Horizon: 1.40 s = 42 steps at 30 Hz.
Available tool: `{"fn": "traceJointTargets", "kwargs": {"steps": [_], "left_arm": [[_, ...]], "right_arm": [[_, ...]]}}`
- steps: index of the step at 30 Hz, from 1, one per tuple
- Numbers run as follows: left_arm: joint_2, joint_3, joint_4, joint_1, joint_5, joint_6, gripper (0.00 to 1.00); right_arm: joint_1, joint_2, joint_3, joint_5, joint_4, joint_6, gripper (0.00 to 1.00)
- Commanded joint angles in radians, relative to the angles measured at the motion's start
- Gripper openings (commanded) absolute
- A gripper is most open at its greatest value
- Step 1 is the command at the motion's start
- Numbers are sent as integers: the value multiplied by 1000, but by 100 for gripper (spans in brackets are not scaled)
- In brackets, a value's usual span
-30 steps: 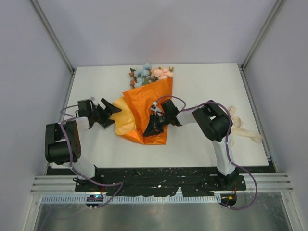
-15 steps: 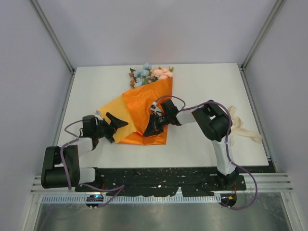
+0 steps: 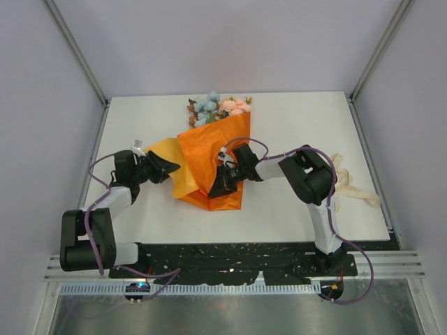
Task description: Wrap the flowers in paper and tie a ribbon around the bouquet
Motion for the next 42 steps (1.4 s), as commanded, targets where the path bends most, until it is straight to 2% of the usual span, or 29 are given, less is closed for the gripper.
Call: {"fn": "traceJointTargets", "kwargs": {"steps": [1,3,4,9,17,24,29,33,42], "left_arm": [[25,86,-19,-43,32,61,21],[25,110,-22,-99,30,85,4],[27,122,-18,-129,21,88,0],[122,204,128,-255,14,-24,0],[339,412,200,-379,15,-59,0],[366,373,208,-370,38,-24,0],[331,330,217,-341,56,-16,0],[314,311,154,-330,66,39,0],[467,428,7,-347,40,105,0]], "right_arm": [[-6,62,-27,194,-174,-126,20],[-3,64,-21,202,-185,-137,20],[0,65,-18,208,-192,-141,20],[8,67,-12,222,-195,-152,20],[14,68,-18,224,-183,-146,20],[14,36,-26,207,-159,-134,22],[12,-62,-39,182,-102,-128,23],[9,-135,-56,159,-73,-128,23],[-6,-240,-75,152,-63,-154,27]]}}
